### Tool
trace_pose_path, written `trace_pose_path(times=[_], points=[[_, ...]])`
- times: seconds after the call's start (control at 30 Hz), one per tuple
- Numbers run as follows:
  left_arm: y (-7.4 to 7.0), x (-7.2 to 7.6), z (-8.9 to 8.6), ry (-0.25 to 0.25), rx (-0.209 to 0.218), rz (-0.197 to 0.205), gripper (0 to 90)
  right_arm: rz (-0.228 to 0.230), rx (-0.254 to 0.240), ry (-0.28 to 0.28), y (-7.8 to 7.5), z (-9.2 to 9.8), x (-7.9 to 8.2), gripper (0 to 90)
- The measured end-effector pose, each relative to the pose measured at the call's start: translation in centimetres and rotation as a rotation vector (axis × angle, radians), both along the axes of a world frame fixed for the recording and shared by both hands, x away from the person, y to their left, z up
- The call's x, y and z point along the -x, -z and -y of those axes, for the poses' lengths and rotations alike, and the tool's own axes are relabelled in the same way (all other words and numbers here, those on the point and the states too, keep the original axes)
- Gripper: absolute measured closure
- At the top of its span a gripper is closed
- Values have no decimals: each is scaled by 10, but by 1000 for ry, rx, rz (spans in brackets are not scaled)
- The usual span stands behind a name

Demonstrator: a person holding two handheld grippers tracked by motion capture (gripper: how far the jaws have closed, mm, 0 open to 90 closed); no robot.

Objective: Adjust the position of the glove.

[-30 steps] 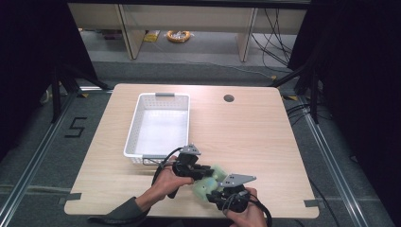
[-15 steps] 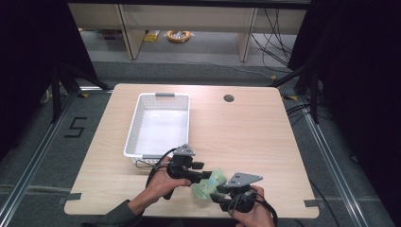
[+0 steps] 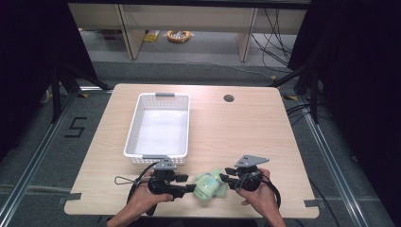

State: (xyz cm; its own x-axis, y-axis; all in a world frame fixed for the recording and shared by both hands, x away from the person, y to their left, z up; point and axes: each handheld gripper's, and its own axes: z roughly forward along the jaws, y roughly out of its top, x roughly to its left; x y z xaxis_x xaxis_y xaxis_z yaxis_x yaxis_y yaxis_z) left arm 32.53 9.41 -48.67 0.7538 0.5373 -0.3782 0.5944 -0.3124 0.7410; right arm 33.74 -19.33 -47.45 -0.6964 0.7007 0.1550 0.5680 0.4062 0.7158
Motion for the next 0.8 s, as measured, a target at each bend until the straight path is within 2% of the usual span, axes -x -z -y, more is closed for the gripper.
trace_pose_path(times=[0.03, 0.07, 0.17, 0.23, 0.27, 0.33, 0.37, 0.4, 0.43, 0.5, 0.53, 0.57, 0.6, 0.63, 0.67, 0.7, 0.73, 0.77, 0.8], points=[[1, 0, 1, 1, -16, 5, 482, 3, 8, -4, 2, -1, -2, 646], [4, 0, 2, 9, -7, -6, 484, 7, 10, -8, 3, -2, -4, 646], [9, -1, 7, 37, -27, -4, 508, -32, -5, -4, 9, -3, -8, 651], [13, -2, 9, 41, -26, -1, 586, -51, -21, -11, 13, -2, -9, 716], [15, -2, 10, 48, -16, -15, 640, -64, -36, -8, 14, -2, -8, 757], [15, -3, 9, 50, -16, -19, 731, -60, -55, -10, 15, -2, -7, 837], [15, -3, 9, 48, -5, -15, 762, -83, -68, -21, 14, -1, -6, 848], [14, -4, 8, 39, -3, -21, 790, -69, -73, -23, 12, 0, -6, 853], [13, -5, 8, 39, 10, -26, 810, -62, -55, -9, 10, 0, -4, 856], [10, -5, 7, 28, 13, -16, 823, -62, -92, -15, 8, 1, -2, 858], [8, -6, 5, 41, 17, -10, 827, -59, -86, 0, 5, 1, 1, 858], [7, -6, 5, 33, 22, -9, 829, -62, -101, -7, 4, 2, 3, 859], [4, -8, 3, 33, 31, -8, 830, -53, -93, -3, 3, 2, 5, 859], [2, -9, 3, 16, 45, -14, 831, -60, -119, -1, 1, 3, 10, 859], [0, -11, 2, 22, 51, -6, 831, -80, -137, 22, -1, 2, 16, 859], [-2, -13, 1, 34, 50, -2, 832, -56, -132, 19, -3, 3, 19, 859], [-4, -14, 2, 22, 56, 2, 832, -50, -148, 18, -3, 3, 22, 858], [-6, -16, 2, 23, 40, 4, 832, -50, -156, 16, -3, 3, 26, 859], [-6, -18, 2, 35, 52, 1, 832, -73, -174, 41, -4, 1, 33, 858]])
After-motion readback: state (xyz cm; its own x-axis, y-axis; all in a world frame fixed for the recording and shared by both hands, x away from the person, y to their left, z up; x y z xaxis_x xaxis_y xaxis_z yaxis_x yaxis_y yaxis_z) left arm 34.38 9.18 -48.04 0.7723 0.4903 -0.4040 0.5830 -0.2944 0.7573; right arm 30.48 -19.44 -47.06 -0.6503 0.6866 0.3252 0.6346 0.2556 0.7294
